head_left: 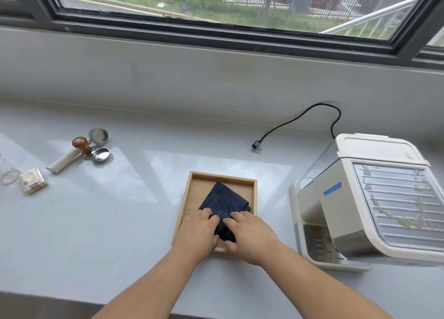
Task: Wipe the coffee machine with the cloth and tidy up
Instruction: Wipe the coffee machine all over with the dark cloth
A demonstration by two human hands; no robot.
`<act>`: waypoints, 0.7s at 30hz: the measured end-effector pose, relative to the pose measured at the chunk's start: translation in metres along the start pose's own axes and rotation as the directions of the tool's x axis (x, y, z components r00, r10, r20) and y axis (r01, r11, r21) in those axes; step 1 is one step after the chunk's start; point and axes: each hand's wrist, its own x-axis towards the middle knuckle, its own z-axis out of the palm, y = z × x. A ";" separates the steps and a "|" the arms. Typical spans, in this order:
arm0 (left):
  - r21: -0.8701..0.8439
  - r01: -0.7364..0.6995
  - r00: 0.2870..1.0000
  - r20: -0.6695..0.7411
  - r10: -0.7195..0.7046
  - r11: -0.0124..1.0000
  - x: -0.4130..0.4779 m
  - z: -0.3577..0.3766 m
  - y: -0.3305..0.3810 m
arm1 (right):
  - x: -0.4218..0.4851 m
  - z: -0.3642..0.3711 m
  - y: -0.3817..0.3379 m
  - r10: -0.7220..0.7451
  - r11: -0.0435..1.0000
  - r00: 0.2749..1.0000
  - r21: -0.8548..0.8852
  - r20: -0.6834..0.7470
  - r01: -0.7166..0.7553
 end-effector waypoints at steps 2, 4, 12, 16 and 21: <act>0.002 -0.001 1.000 -0.009 0.001 1.000 0.001 0.001 0.001 | 0.000 0.002 0.000 -0.004 1.000 1.000 -0.001 -0.006 0.004; 0.015 0.003 1.000 -0.019 -0.003 1.000 0.002 0.000 0.001 | 0.000 0.003 0.001 -0.006 1.000 1.000 -0.007 -0.001 0.006; -0.123 0.033 0.998 -0.058 -0.040 0.992 0.002 -0.019 0.005 | 0.002 0.002 0.004 0.022 0.999 1.000 0.038 -0.017 -0.022; -0.234 -0.004 0.984 -0.173 -0.038 0.972 0.001 -0.038 0.004 | 0.006 -0.009 0.006 0.114 0.988 0.993 0.111 -0.036 -0.110; -0.402 0.015 0.970 -0.217 -0.111 0.916 0.002 -0.074 0.007 | 0.011 -0.034 0.005 0.212 0.964 0.972 0.185 -0.106 -0.190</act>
